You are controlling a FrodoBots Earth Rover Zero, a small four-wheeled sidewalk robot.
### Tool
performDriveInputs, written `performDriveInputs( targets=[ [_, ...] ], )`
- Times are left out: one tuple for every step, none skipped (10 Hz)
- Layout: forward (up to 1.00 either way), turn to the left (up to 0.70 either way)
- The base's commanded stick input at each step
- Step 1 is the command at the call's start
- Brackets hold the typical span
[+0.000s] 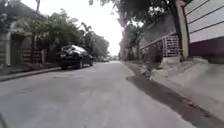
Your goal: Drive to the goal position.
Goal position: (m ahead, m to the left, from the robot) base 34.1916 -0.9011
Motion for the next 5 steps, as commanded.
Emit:
performDriveInputs(
  targets=[
    [1.00,0.00],
    [1.00,0.00],
    [1.00,0.00],
    [1.00,0.00],
    [1.00,0.00]
  ],
)
